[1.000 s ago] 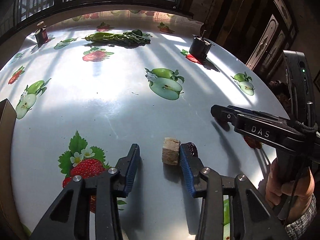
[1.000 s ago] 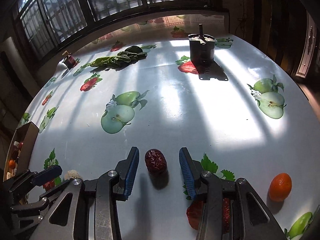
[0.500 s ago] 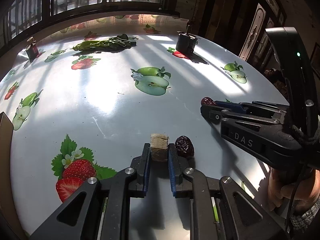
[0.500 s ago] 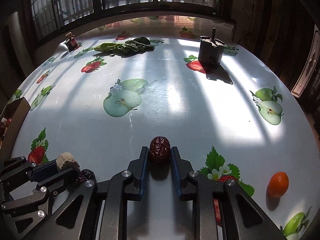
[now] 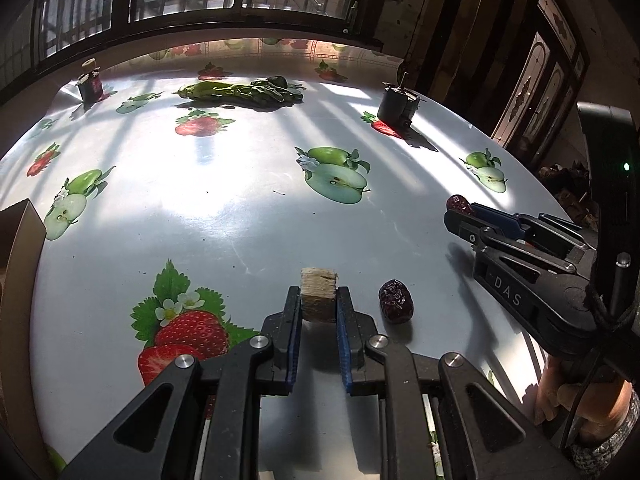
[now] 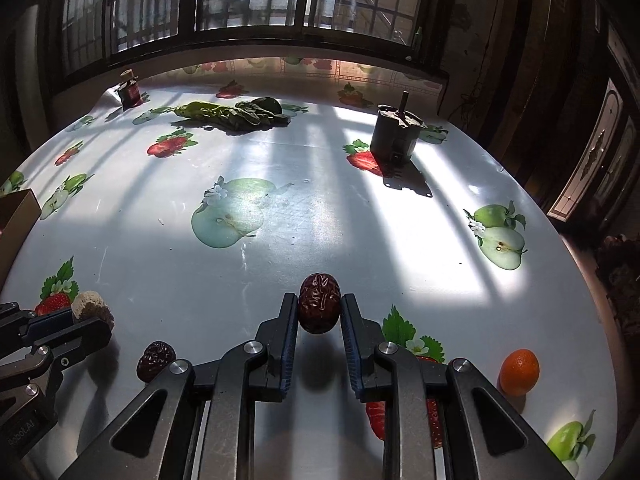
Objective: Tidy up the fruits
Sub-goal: 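Lift the held cake and red date off the table with both tools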
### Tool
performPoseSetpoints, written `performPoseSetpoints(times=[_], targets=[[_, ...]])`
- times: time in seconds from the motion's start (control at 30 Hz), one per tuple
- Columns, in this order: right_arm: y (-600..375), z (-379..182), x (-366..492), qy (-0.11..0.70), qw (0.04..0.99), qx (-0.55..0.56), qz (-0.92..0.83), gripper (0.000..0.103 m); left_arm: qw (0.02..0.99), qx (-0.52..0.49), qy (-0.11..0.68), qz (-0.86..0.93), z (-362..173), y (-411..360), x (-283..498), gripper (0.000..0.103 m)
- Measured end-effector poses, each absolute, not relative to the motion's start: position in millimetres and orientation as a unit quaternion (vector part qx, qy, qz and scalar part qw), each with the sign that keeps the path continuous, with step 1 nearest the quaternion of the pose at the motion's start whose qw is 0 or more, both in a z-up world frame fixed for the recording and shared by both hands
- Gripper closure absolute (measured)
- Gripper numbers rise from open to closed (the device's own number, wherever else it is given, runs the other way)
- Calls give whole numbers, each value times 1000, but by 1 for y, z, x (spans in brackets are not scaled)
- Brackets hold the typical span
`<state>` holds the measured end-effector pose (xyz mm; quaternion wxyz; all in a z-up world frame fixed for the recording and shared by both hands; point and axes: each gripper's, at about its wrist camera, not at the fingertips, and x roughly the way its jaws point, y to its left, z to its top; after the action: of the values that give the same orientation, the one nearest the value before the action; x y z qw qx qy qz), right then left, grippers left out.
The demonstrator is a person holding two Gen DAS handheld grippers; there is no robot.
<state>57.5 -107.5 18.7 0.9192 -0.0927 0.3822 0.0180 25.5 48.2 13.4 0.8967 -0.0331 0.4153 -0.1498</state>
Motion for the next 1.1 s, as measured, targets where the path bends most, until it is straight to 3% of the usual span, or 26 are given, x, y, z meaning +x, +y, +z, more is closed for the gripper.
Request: performPoseSetpoints(times=[1.1], targets=[[-86, 33, 36, 318, 932, -169, -26, 80, 907, -65, 397, -122, 31, 73, 12, 88]])
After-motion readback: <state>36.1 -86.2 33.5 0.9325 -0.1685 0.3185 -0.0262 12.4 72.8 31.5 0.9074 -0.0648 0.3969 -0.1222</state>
